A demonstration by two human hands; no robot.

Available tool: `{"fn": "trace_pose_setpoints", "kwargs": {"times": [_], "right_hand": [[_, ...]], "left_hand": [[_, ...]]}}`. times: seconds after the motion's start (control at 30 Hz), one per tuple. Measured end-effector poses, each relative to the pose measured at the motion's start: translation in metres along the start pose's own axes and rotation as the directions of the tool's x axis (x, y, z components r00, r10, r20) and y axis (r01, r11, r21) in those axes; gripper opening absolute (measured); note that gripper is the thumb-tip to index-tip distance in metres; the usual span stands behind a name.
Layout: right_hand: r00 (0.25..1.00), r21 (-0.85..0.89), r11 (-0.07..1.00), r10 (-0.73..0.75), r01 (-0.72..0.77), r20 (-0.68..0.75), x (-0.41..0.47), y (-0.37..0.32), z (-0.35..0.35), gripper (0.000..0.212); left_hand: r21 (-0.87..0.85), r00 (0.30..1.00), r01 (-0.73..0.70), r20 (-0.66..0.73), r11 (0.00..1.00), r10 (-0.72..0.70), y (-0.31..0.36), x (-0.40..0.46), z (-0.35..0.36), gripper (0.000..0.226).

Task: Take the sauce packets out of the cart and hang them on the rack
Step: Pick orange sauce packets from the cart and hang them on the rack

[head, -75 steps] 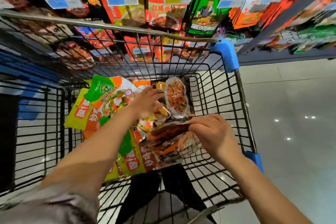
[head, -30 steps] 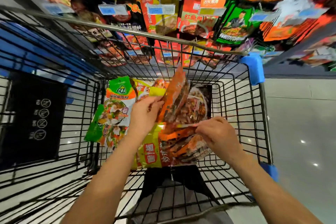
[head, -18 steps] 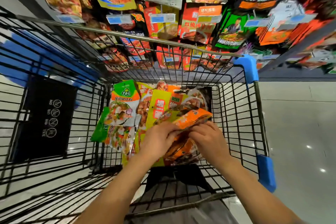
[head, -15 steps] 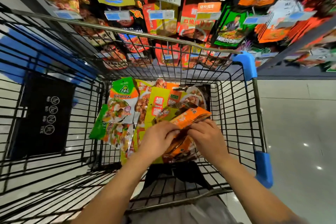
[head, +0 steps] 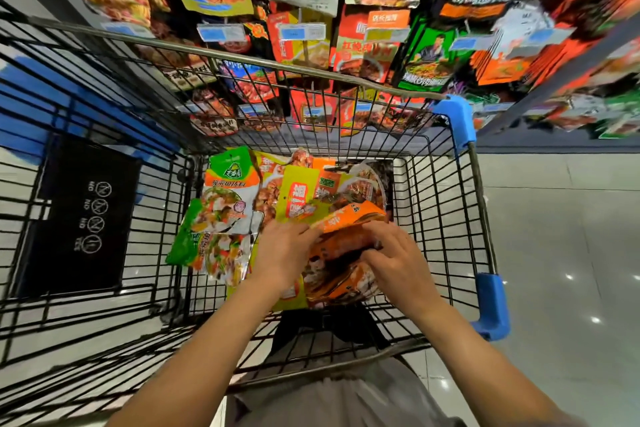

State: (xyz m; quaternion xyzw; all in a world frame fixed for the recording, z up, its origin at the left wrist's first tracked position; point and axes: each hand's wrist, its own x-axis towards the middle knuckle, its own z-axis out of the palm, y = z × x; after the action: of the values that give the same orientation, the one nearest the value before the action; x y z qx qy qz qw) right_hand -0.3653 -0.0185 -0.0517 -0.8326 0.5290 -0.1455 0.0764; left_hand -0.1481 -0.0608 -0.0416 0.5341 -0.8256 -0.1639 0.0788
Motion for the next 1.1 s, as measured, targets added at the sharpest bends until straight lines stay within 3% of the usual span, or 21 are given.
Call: {"fn": "trace_pose_setpoints", "kwargs": {"times": [0.1, 0.23, 0.37, 0.47, 0.63, 0.93, 1.1], "right_hand": [[0.998, -0.035, 0.999, 0.037, -0.036, 0.049, -0.008, 0.004, -0.005, 0.006], [0.975, -0.128, 0.987, 0.120, -0.097, 0.185, -0.004, 0.012, -0.011, 0.020], [0.930, -0.133, 0.967, 0.248, -0.218, 0.273, 0.003, 0.014, -0.010, 0.012], [0.901, -0.129, 0.951, 0.308, -0.281, 0.305, 0.004, 0.019, -0.006, 0.015], [0.902, -0.139, 0.966, 0.253, -0.217, 0.350, -0.001, 0.020, -0.006, 0.012], [0.916, -0.123, 0.985, 0.158, -0.120, 0.369, -0.017, 0.023, -0.011, 0.011], [0.929, -0.073, 0.996, -0.024, 0.055, 0.369, -0.015, 0.017, -0.022, 0.013]], "left_hand": [[0.097, 0.988, 0.121, -0.104, 0.988, -0.111, -0.004, -0.001, -0.009, 0.031], [0.185, 0.976, 0.209, -0.108, 0.960, -0.191, -0.007, -0.003, -0.006, 0.055], [-0.076, 0.967, 0.237, -0.077, 0.969, -0.243, -0.006, -0.006, 0.002, 0.053], [-0.197, 0.956, 0.281, -0.025, 0.939, -0.292, -0.001, -0.011, 0.005, 0.032], [-0.232, 0.951, 0.300, -0.004, 0.925, -0.309, -0.004, -0.015, 0.009, 0.021], [-0.092, 0.990, 0.140, -0.010, 0.986, -0.141, -0.008, -0.013, 0.011, 0.014], [-0.099, 0.993, 0.117, -0.023, 0.988, -0.120, -0.001, -0.008, -0.002, 0.010]]}}
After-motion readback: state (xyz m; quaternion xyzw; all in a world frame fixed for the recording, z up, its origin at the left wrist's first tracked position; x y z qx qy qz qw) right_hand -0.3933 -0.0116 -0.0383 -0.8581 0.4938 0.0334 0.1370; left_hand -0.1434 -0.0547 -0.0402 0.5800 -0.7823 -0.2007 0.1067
